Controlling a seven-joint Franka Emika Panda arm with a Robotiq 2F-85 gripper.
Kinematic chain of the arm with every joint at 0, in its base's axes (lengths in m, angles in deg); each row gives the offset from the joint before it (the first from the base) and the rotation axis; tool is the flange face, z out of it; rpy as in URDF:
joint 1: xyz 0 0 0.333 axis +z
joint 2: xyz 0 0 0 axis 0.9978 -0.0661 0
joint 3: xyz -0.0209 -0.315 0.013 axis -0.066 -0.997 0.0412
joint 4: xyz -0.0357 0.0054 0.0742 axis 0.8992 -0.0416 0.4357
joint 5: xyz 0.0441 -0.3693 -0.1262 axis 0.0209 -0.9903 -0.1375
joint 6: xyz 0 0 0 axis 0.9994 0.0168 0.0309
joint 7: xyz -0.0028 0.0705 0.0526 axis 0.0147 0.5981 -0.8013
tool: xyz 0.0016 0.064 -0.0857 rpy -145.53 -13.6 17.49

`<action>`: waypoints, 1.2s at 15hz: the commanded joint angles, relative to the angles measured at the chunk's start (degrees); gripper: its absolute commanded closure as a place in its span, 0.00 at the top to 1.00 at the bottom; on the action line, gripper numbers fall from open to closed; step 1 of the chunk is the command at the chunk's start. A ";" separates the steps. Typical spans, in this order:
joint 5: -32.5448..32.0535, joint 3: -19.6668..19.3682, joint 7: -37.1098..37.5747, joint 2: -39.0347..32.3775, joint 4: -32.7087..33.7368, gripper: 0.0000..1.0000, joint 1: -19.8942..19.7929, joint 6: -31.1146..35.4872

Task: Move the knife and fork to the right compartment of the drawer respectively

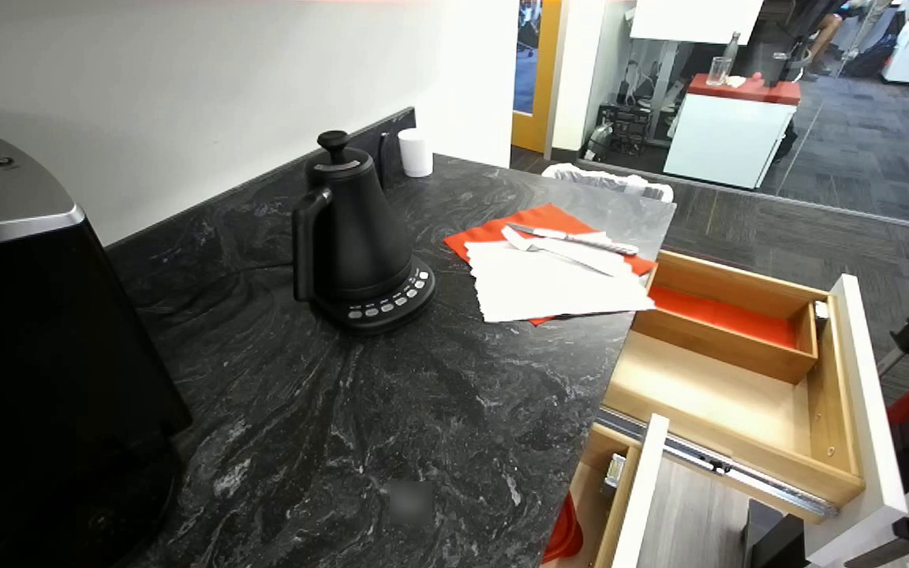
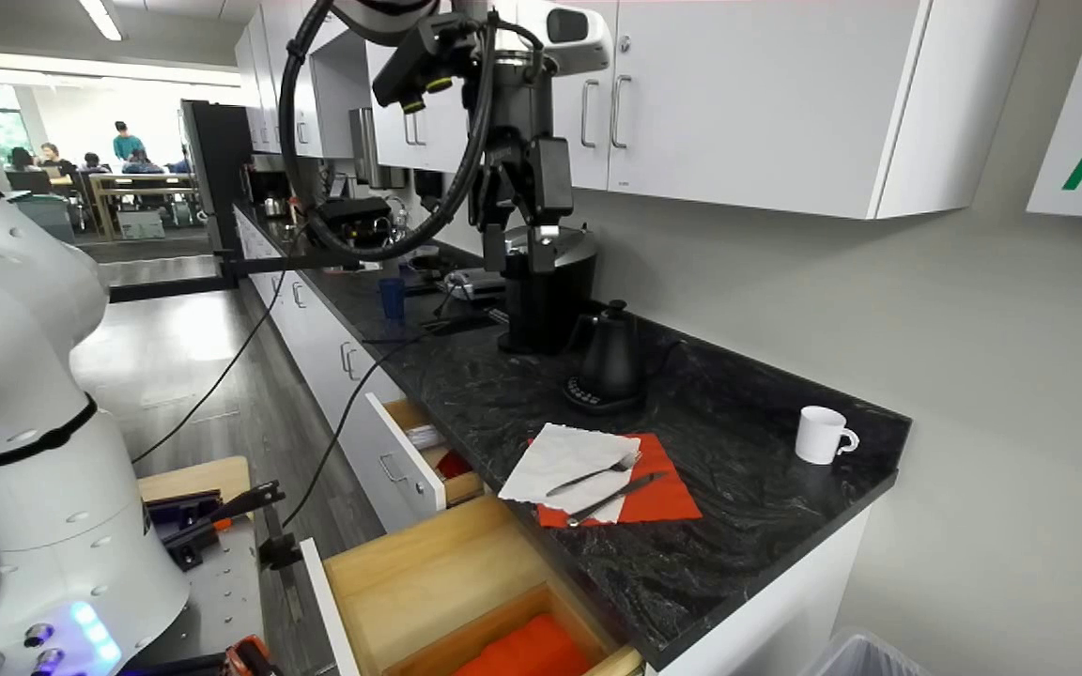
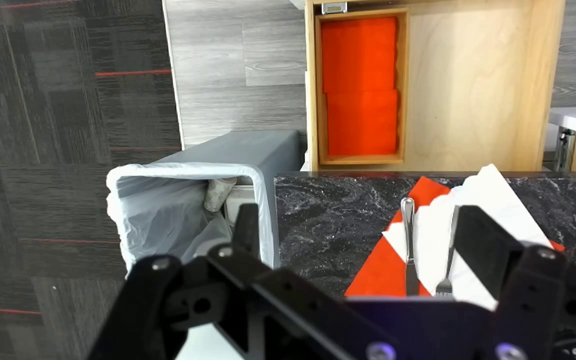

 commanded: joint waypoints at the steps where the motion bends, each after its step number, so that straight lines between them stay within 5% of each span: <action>1: -0.29 -0.12 -0.78 -0.61 0.57 1.00 0.92 0.40; 11: 7.36 1.03 -18.73 -20.30 12.16 1.00 8.37 10.20; 18: 10.91 2.72 -27.19 -27.20 9.39 1.00 6.03 15.44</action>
